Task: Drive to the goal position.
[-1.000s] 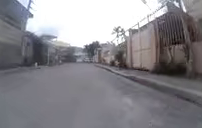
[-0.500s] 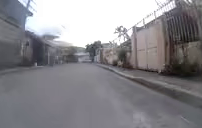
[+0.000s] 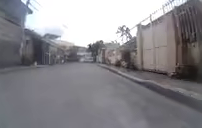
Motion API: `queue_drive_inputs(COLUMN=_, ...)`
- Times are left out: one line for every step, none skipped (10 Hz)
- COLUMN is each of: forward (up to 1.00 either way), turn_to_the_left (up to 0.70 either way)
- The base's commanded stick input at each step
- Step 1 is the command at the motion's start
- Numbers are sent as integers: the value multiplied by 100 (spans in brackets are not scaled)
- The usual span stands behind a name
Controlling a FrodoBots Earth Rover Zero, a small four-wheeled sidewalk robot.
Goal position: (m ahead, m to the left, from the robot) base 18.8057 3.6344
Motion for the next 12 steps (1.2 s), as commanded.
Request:
queue_drive_inputs(forward=100, turn_to_the_left=0)
queue_drive_inputs(forward=100, turn_to_the_left=0)
queue_drive_inputs(forward=100, turn_to_the_left=0)
queue_drive_inputs(forward=100, turn_to_the_left=0)
queue_drive_inputs(forward=100, turn_to_the_left=0)
queue_drive_inputs(forward=100, turn_to_the_left=0)
queue_drive_inputs(forward=100, turn_to_the_left=0)
queue_drive_inputs(forward=100, turn_to_the_left=0)
queue_drive_inputs(forward=100, turn_to_the_left=0)
queue_drive_inputs(forward=100, turn_to_the_left=0)
queue_drive_inputs(forward=100, turn_to_the_left=0)
queue_drive_inputs(forward=100, turn_to_the_left=0)
